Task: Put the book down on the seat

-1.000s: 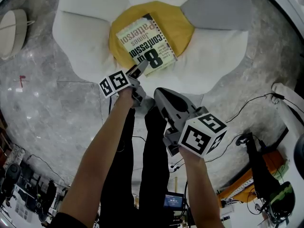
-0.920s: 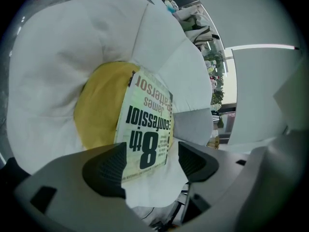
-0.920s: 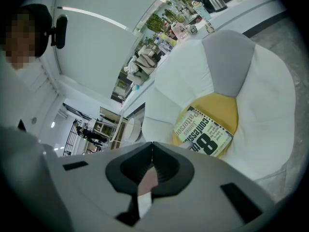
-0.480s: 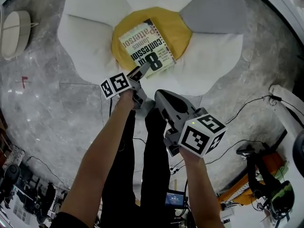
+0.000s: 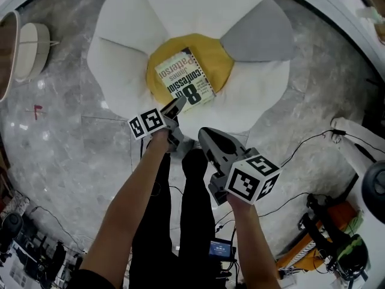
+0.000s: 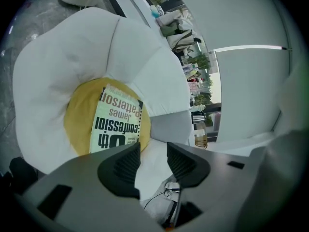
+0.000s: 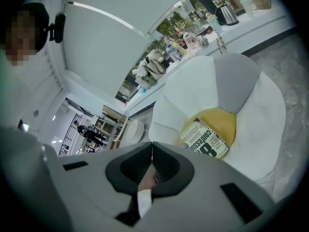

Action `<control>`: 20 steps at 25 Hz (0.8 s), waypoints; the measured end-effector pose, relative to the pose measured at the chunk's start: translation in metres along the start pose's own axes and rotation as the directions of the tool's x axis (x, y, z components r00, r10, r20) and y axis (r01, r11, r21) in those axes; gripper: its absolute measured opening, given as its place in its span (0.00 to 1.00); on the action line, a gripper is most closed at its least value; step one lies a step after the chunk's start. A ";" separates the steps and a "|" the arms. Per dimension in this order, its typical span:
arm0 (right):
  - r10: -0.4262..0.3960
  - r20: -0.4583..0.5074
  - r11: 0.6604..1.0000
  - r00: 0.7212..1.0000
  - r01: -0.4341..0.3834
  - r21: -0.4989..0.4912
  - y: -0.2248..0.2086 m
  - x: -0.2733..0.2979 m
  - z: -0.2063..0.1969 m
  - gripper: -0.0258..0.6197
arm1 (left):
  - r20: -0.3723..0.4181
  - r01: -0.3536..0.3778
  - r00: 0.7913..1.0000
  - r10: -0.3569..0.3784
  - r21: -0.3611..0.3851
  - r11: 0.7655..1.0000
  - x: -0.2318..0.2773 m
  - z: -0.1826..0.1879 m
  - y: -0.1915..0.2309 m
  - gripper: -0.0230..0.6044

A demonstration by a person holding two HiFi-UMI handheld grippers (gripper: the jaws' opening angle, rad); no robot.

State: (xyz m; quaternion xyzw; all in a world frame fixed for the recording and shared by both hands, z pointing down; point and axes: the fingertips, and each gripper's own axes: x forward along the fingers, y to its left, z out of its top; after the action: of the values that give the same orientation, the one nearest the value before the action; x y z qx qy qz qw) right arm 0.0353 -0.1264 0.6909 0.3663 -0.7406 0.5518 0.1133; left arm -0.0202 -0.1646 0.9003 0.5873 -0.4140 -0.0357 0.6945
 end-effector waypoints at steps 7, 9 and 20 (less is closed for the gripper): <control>0.005 0.021 1.000 1.000 -0.004 -0.024 0.030 -0.038 0.016 0.06 | 0.018 0.001 1.000 0.000 -0.008 1.000 -0.026 -0.002 -0.043 0.14; 0.004 0.026 1.000 1.000 -0.003 -0.031 0.038 -0.049 0.019 0.06 | 0.020 0.014 1.000 -0.014 -0.023 1.000 -0.034 -0.007 -0.058 0.11; 0.001 0.060 0.999 0.998 0.001 -0.032 0.084 -0.107 0.023 0.06 | -0.016 0.105 0.994 -0.105 -0.028 0.994 -0.092 -0.045 -0.153 0.06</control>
State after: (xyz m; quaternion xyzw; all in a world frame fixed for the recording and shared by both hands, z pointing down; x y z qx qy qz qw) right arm 0.0603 -0.0924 0.5601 0.3810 -0.7523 0.5287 0.0968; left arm 0.0148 -0.1270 0.7233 0.5993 -0.3761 -0.0727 0.7029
